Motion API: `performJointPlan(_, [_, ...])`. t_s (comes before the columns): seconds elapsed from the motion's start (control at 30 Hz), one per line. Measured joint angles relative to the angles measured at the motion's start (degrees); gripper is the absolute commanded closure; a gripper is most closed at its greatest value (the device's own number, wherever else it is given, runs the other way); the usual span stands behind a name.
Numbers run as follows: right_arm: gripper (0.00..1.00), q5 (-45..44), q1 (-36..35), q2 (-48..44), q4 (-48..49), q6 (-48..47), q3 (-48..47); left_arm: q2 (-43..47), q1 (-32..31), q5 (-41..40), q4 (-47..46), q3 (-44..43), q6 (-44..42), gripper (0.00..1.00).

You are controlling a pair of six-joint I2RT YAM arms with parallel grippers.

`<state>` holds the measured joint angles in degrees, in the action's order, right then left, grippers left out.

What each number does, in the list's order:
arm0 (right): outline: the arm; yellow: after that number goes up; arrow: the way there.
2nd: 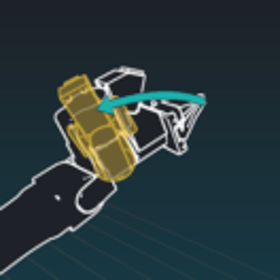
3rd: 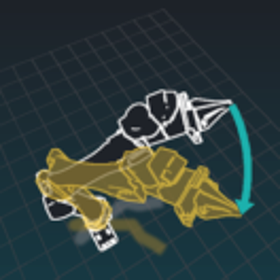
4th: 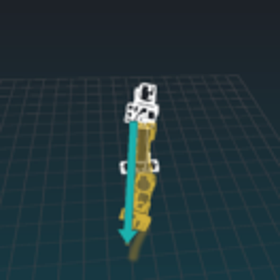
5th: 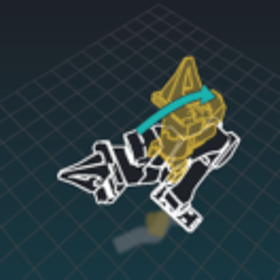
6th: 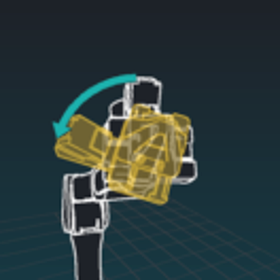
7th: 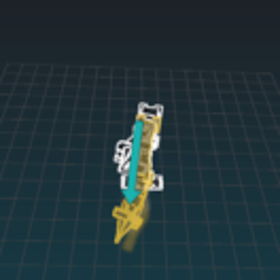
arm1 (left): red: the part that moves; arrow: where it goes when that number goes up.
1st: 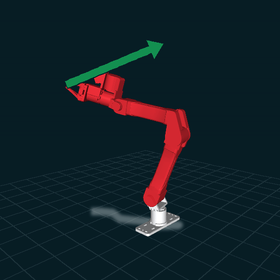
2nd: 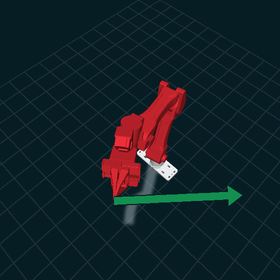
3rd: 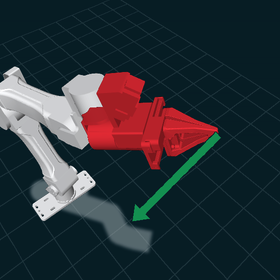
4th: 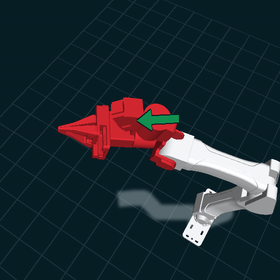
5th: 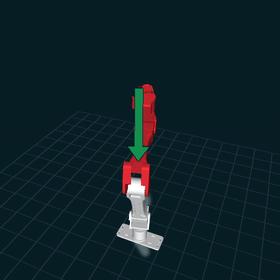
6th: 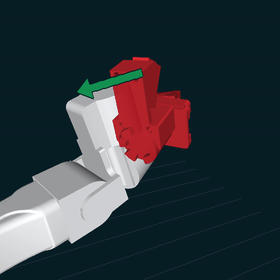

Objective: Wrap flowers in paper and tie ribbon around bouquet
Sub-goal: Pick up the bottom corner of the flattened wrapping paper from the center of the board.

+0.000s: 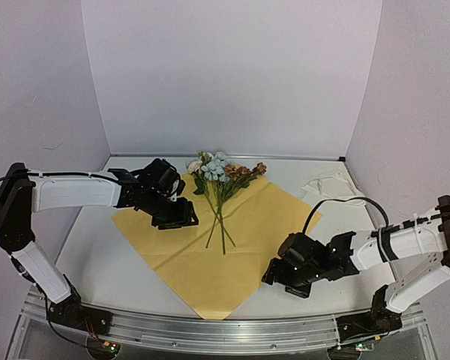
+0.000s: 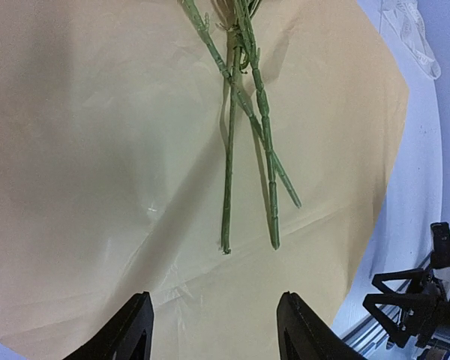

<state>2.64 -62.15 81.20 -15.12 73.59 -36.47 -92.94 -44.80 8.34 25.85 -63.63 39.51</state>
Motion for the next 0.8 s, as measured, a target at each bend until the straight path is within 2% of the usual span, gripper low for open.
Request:
performJointPlan(0.13, [0.16,-3.9,-5.8,1.0,8.6,7.3,2.4,3.1,0.0,0.0,-1.4,3.7,0.0,0.41])
performJointPlan(0.43, [0.18,-14.3,-19.1,9.5,29.3,23.1,3.0,5.9,0.0,0.0,-4.2,8.0,-0.4,0.41])
performJointPlan(0.6, [0.2,-19.6,-24.8,12.8,35.2,29.8,3.0,6.4,0.0,-0.2,-5.1,9.0,-0.6,0.41])
performJointPlan(0.7, [0.24,-22.2,-26.8,14.2,37.0,32.5,2.7,6.7,0.0,-0.2,-5.5,9.1,-0.7,0.41])
performJointPlan(0.8, [0.33,-24.1,-27.2,16.1,39.3,34.1,2.3,7.5,0.0,-0.1,-6.1,9.2,-1.0,0.41])
